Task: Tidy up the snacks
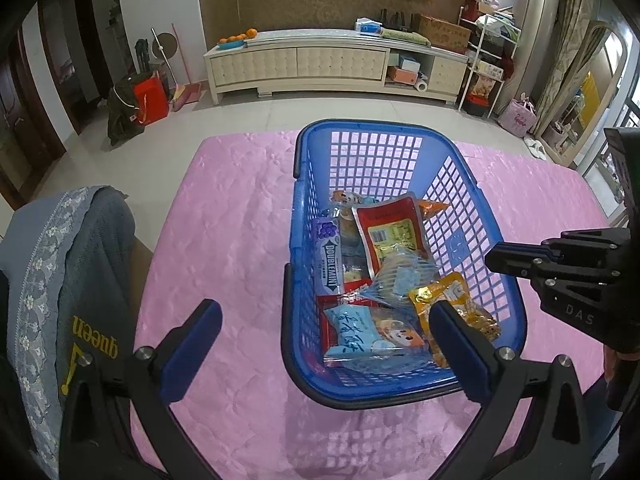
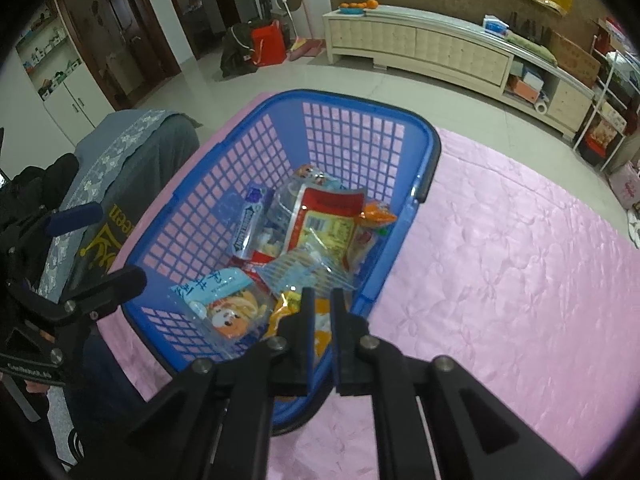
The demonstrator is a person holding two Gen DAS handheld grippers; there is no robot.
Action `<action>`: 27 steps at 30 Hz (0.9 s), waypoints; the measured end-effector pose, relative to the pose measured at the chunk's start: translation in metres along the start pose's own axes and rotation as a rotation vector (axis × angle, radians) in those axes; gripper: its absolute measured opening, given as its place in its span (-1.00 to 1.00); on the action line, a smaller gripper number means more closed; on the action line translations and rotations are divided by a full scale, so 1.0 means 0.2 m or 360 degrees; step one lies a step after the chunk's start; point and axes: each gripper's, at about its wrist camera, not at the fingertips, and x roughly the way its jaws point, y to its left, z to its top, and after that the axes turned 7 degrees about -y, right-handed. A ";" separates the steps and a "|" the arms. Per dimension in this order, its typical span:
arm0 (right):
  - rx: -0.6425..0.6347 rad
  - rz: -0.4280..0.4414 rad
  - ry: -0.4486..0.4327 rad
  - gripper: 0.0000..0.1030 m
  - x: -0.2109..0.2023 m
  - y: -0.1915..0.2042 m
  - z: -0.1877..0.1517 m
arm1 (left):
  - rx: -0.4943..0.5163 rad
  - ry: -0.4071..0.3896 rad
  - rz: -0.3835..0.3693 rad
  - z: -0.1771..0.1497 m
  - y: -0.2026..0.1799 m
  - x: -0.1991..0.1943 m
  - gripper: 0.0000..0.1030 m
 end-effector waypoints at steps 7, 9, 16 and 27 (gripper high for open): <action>-0.0037 -0.0026 -0.0100 -0.81 -0.13 0.02 -0.03 | -0.0018 -0.0055 -0.0028 -0.04 -0.04 -0.06 0.99; -0.0033 -0.0036 -0.0151 -0.81 -0.19 0.02 -0.06 | -0.0016 -0.0098 -0.0024 -0.05 -0.06 -0.10 0.99; -0.0049 -0.0163 -0.0389 -0.75 -0.46 0.04 -0.19 | -0.0046 -0.0323 -0.0053 -0.15 -0.19 -0.31 0.99; -0.0124 -0.0418 -0.0795 0.75 -0.90 0.18 -0.49 | -0.0072 -0.0727 -0.0015 -0.39 -0.38 -0.70 0.99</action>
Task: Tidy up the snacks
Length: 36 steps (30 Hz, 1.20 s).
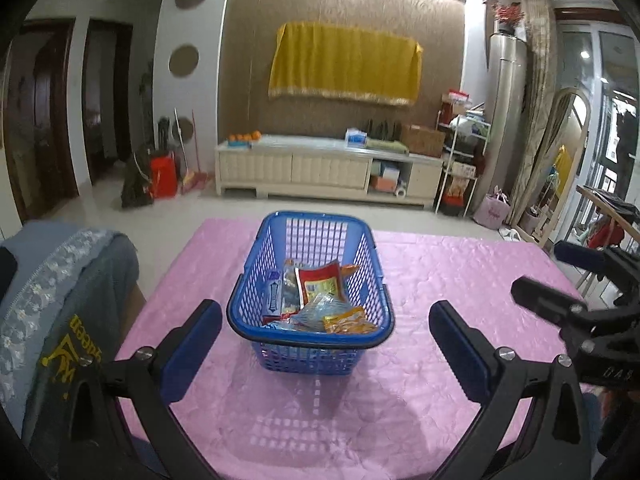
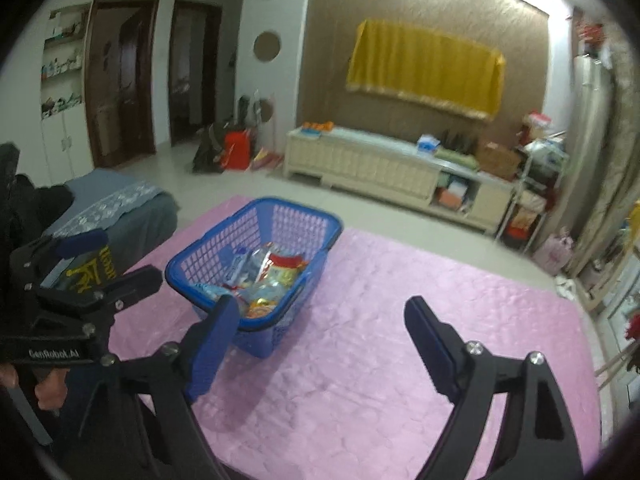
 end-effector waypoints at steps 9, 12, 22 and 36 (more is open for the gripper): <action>0.0005 -0.0239 -0.0265 1.00 -0.32 0.03 -0.06 | 0.0041 -0.0217 -0.0001 0.01 -0.11 -0.27 0.99; 0.0101 -0.0203 -0.0275 1.00 -0.35 0.00 -0.07 | 0.0065 -0.0239 0.0009 0.01 -0.13 -0.32 0.99; 0.0163 -0.0174 -0.0266 1.00 -0.40 -0.02 -0.08 | 0.0050 -0.0254 -0.0006 -0.01 -0.12 -0.36 0.99; 0.0184 -0.0149 -0.0257 1.00 -0.44 -0.01 -0.11 | 0.0078 -0.0266 -0.0023 -0.03 -0.14 -0.38 0.99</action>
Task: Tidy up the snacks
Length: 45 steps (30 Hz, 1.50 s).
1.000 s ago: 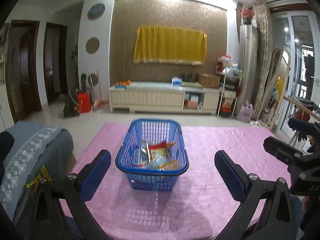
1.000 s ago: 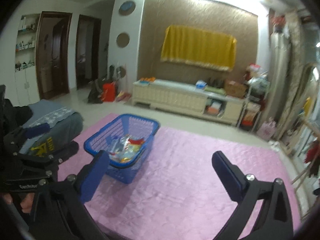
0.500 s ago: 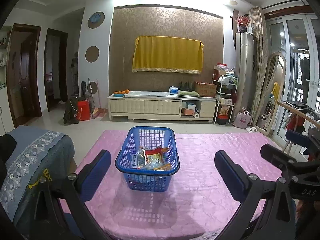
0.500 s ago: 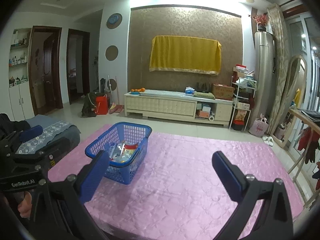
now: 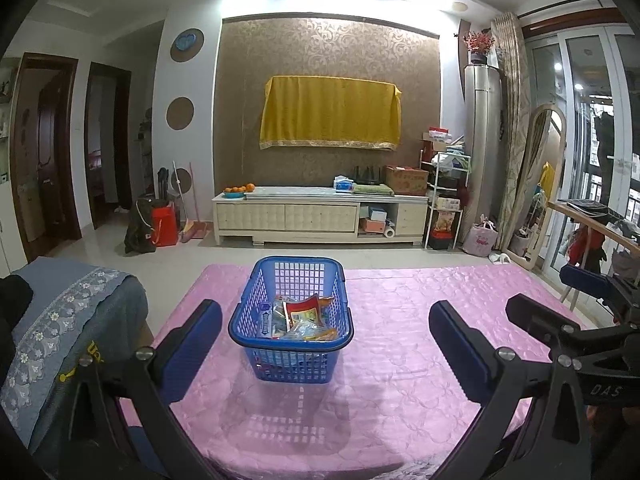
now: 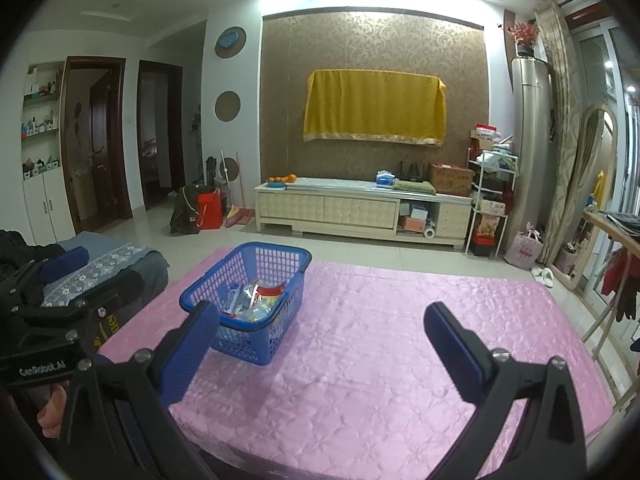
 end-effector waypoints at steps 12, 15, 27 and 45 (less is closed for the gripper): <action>0.0016 -0.0014 0.0019 1.00 -0.01 0.01 -0.01 | 0.0000 0.0002 -0.0006 0.00 0.00 -0.02 0.99; 0.0009 -0.0017 0.0021 1.00 -0.01 0.01 -0.01 | -0.0001 0.0004 -0.0006 0.00 0.00 -0.02 0.99; 0.0001 -0.0028 0.0024 1.00 -0.01 0.02 -0.01 | 0.0006 0.0019 -0.0013 0.00 -0.01 -0.02 0.99; 0.0007 -0.0036 0.0023 1.00 -0.02 0.02 -0.02 | 0.0022 0.0020 -0.0029 0.01 -0.03 -0.04 0.99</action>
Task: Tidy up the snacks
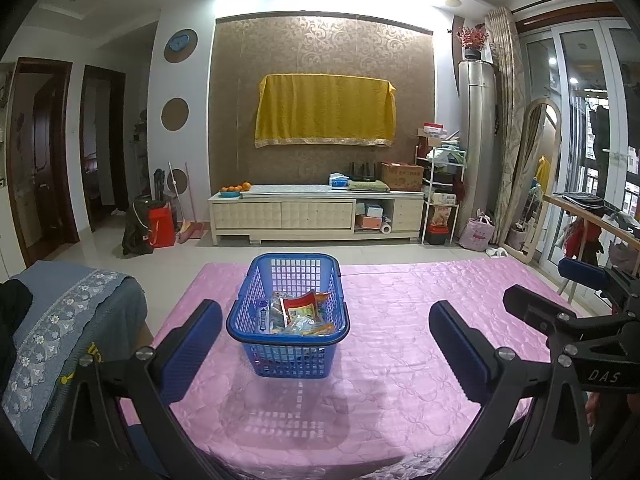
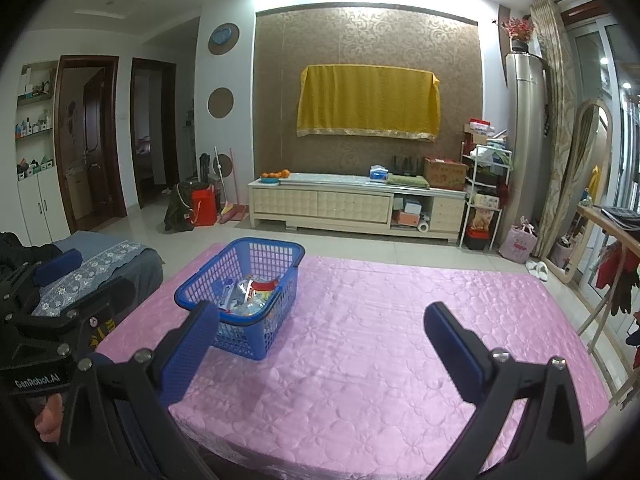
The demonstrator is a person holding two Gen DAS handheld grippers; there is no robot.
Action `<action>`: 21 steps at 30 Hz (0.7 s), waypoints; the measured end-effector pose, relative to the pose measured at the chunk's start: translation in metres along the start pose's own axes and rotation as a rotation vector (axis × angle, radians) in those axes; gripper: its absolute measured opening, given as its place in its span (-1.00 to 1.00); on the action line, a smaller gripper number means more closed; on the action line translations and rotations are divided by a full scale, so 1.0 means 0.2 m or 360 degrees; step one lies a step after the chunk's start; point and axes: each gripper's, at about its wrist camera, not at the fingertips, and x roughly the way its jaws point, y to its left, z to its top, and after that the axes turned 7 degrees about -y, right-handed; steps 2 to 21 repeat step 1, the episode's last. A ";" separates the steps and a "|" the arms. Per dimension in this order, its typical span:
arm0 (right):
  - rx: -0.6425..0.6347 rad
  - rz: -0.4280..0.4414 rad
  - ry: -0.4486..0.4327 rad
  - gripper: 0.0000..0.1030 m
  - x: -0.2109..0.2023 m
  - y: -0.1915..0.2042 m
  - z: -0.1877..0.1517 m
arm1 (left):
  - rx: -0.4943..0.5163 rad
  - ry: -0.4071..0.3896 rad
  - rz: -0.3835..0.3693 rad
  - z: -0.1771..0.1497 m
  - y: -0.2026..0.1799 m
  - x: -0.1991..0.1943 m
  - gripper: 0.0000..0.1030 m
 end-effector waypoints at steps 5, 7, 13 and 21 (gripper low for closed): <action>-0.0002 -0.0003 0.0001 1.00 0.00 0.00 0.00 | 0.0001 0.0003 -0.0004 0.00 0.00 0.00 0.99; -0.0002 -0.0003 0.0001 1.00 0.00 0.00 0.00 | 0.0001 0.0003 -0.0004 0.00 0.00 0.00 0.99; -0.0002 -0.0003 0.0001 1.00 0.00 0.00 0.00 | 0.0001 0.0003 -0.0004 0.00 0.00 0.00 0.99; -0.0002 -0.0003 0.0001 1.00 0.00 0.00 0.00 | 0.0001 0.0003 -0.0004 0.00 0.00 0.00 0.99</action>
